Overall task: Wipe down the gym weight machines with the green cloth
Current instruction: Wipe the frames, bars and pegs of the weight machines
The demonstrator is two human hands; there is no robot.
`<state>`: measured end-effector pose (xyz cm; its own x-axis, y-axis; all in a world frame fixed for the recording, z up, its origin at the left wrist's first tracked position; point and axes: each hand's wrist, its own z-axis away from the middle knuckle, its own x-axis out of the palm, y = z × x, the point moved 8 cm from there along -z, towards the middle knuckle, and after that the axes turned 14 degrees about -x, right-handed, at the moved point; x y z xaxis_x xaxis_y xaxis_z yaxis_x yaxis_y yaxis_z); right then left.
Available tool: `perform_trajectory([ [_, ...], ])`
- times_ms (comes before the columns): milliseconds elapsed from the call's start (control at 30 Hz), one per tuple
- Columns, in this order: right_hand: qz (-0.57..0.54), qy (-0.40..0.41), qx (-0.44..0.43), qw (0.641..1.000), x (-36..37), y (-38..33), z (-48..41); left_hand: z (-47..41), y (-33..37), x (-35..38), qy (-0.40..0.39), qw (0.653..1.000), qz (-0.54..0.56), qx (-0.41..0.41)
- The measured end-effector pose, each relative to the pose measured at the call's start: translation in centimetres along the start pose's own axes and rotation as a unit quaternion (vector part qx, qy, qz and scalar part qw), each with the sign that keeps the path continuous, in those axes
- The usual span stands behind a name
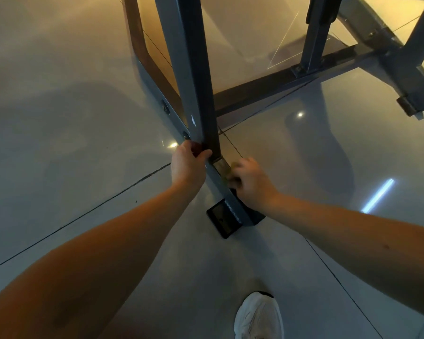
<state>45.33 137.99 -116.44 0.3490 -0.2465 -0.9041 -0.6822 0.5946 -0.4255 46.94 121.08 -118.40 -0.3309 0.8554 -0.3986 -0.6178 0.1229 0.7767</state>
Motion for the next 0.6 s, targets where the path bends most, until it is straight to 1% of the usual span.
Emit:
perform_trajectory([
  [67,0.001,0.009,0.009,1.0,0.2,0.1,-3.7,0.1,-0.1,-0.1,0.005,1.0,-0.001,0.003],
  [133,0.001,0.025,0.011,1.0,0.3,0.5,-4.0,-0.1,-0.1,0.1,-0.004,1.0,-0.002,0.002],
  [233,0.005,0.021,-0.026,0.999,0.1,-0.4,1.5,-0.4,-0.4,0.1,-0.011,1.0,0.013,-0.004],
  [300,-0.018,0.0,-0.021,1.0,0.1,-0.6,5.7,-0.3,-0.3,0.0,-0.013,1.0,0.014,-0.005],
  [367,-0.029,-0.038,-0.015,0.999,0.5,-0.1,7.5,-0.2,-0.5,0.0,-0.011,1.0,0.017,-0.007],
  [433,-0.021,-0.052,-0.016,0.998,0.7,0.4,6.3,0.1,-0.3,-0.1,-0.01,1.0,0.01,-0.005],
  [533,-0.004,-0.007,-0.015,1.0,0.1,0.3,1.2,0.0,-0.3,-0.1,-0.007,1.0,0.005,0.0],
  [600,0.001,0.005,-0.009,1.0,0.2,0.3,-2.4,0.1,-0.3,-0.1,-0.007,1.0,0.005,0.003],
])
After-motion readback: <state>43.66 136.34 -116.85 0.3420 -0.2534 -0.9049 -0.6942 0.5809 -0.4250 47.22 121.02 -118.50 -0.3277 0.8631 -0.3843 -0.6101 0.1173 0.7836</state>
